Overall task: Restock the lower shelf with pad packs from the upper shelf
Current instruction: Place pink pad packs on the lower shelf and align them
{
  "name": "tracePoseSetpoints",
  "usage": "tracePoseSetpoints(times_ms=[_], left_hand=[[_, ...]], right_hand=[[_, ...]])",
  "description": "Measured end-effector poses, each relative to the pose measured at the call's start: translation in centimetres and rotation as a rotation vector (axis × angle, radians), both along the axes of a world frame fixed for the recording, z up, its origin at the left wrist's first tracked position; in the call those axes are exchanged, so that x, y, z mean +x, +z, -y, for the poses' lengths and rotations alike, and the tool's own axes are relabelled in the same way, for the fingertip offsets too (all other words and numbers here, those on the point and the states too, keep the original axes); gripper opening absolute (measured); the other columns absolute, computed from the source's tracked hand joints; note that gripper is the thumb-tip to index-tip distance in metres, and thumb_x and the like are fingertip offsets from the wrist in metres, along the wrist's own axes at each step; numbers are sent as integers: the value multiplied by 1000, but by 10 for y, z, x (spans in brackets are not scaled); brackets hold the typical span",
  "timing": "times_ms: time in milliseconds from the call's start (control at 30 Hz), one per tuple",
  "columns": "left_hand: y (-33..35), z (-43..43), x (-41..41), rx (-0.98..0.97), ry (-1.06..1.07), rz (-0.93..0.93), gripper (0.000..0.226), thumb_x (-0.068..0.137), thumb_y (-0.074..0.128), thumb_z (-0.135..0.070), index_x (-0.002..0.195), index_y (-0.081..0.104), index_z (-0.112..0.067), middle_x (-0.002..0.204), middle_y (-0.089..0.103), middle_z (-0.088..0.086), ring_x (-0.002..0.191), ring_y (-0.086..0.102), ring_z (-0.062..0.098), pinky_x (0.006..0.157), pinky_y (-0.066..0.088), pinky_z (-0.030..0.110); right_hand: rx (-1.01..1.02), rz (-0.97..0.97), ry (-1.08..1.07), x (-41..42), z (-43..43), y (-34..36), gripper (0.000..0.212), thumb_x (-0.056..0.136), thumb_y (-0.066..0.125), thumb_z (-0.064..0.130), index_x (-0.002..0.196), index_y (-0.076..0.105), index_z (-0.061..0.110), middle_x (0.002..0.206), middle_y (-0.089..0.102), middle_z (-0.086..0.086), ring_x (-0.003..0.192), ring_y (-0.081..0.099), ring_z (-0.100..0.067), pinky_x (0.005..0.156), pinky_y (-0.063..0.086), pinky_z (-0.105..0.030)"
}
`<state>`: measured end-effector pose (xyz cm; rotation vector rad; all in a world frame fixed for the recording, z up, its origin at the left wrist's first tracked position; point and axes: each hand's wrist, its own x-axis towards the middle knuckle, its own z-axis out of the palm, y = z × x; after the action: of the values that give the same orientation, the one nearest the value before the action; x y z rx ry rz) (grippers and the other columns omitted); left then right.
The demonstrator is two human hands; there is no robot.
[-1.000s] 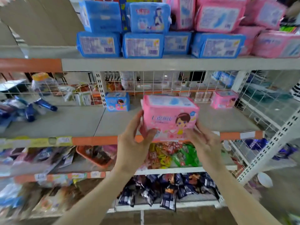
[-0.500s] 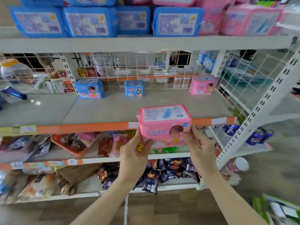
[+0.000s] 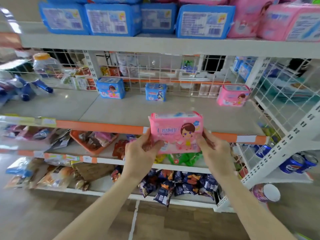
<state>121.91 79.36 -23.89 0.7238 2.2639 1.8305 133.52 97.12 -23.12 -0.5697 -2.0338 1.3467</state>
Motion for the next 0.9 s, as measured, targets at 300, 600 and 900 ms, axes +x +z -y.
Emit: tracePoseSetpoints(times_ms=[300, 600, 900], left_hand=[[14, 56, -88, -185, 108, 80, 12, 84, 79, -29, 81, 78, -18, 71, 75, 0, 59, 62, 12, 61, 48, 26], [1, 93, -165, -178, -1, 46, 24, 90, 72, -20, 113, 73, -19, 89, 76, -15, 75, 64, -3, 76, 59, 33], [-26, 38, -162, -94, -139, -18, 56, 95, 63, -11, 147, 47, -25, 133, 60, -23, 118, 65, 11, 99, 55, 44]], right_hand=[[263, 237, 69, -108, 37, 7, 49, 100, 54, 40, 78, 74, 1, 60, 68, -13, 57, 61, -32, 59, 45, -36], [217, 147, 134, -161, 78, 1, 22, 96, 58, 41, 100, 75, 28, 82, 76, 15, 69, 67, 3, 61, 48, -14], [65, 95, -17, -140, 53, -29, 17, 95, 63, 25, 112, 66, 24, 104, 73, 19, 104, 68, -5, 90, 53, -24]])
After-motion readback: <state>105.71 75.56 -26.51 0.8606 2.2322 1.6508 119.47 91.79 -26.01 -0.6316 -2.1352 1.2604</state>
